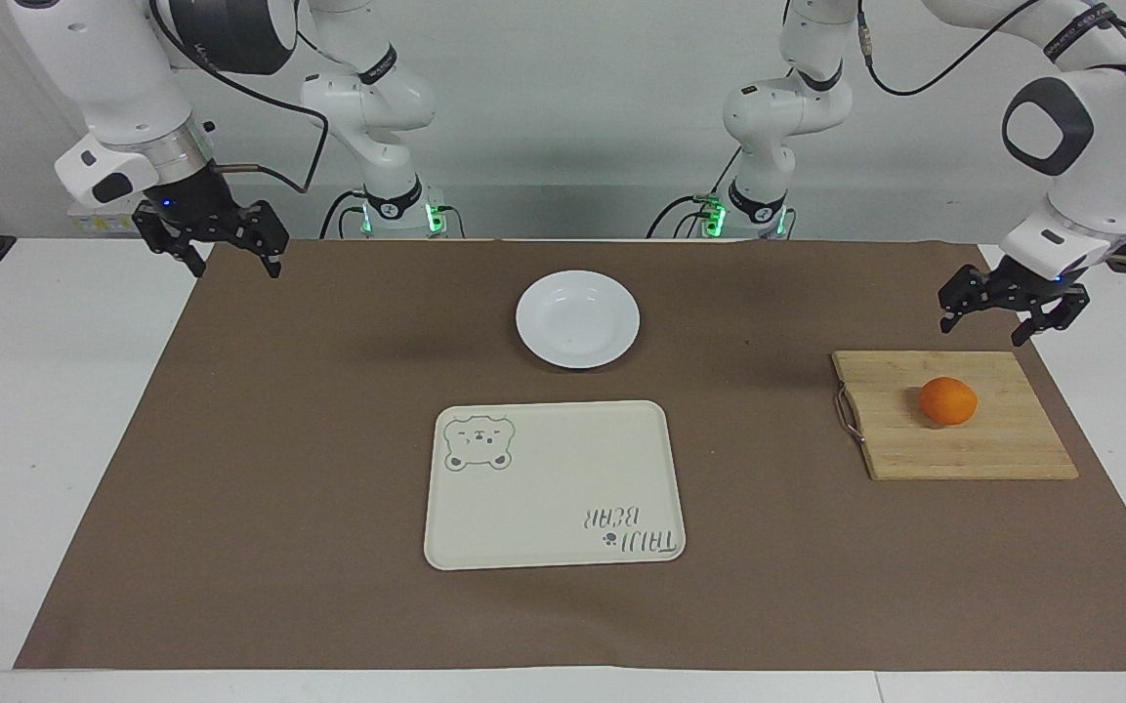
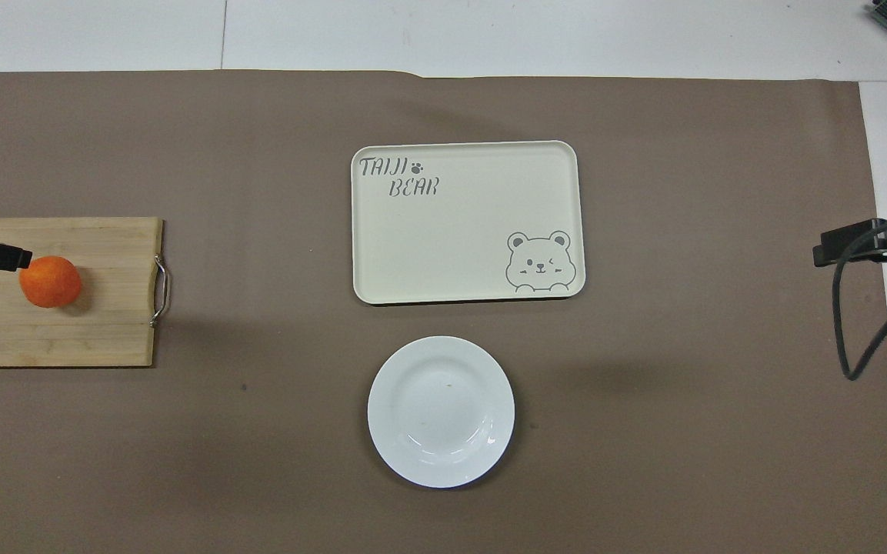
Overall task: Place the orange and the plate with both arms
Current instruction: 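Lower the left gripper onto the orange and close on it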
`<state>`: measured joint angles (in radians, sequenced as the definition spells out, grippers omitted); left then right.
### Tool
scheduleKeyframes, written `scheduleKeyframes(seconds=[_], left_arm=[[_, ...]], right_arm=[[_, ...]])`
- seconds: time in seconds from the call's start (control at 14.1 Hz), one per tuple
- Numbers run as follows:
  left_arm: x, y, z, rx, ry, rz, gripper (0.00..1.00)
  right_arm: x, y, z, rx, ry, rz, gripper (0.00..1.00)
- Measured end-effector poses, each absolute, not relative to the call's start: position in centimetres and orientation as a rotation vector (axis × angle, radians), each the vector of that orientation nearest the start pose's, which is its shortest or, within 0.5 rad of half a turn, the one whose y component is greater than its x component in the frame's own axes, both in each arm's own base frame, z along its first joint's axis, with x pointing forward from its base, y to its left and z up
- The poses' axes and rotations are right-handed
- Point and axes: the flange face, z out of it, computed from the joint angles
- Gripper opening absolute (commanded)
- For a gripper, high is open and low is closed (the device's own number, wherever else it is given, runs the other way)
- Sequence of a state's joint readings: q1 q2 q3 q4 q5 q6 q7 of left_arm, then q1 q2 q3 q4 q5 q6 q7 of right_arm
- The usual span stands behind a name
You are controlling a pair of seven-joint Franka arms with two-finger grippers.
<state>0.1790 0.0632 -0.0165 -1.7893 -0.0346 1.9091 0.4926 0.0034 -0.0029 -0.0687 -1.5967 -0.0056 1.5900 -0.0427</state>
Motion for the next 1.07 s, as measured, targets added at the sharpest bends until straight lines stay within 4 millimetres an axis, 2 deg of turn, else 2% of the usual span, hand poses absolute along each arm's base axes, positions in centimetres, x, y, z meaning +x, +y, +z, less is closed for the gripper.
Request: scheduleKeyframes(seconds=[0.14, 0.36, 0.5, 0.71, 1.07], left_arm=[[59.3, 11.0, 48.4, -3.108, 0.524, -0.107, 1.00], [61.1, 13.7, 42.8, -3.113, 0.545, -0.106, 1.00], [61.7, 14.6, 39.9, -3.124, 0.543, -0.107, 1.00], [61.4, 14.7, 36.9, -3.127, 0.531, -0.109, 1.00], [59.5, 15.2, 34.1, -3.157, 0.462, -0.047, 1.00]], right_arm=[[55.4, -3.7, 61.6, -3.147, 0.035, 0.006, 1.00], [55.4, -3.7, 61.6, -3.147, 0.035, 0.006, 1.00], [55.4, -3.7, 61.6, -3.147, 0.035, 0.006, 1.00], [55.4, -3.7, 61.6, -3.147, 0.035, 0.006, 1.00], [55.4, -3.7, 61.6, -3.147, 0.035, 0.006, 1.00]])
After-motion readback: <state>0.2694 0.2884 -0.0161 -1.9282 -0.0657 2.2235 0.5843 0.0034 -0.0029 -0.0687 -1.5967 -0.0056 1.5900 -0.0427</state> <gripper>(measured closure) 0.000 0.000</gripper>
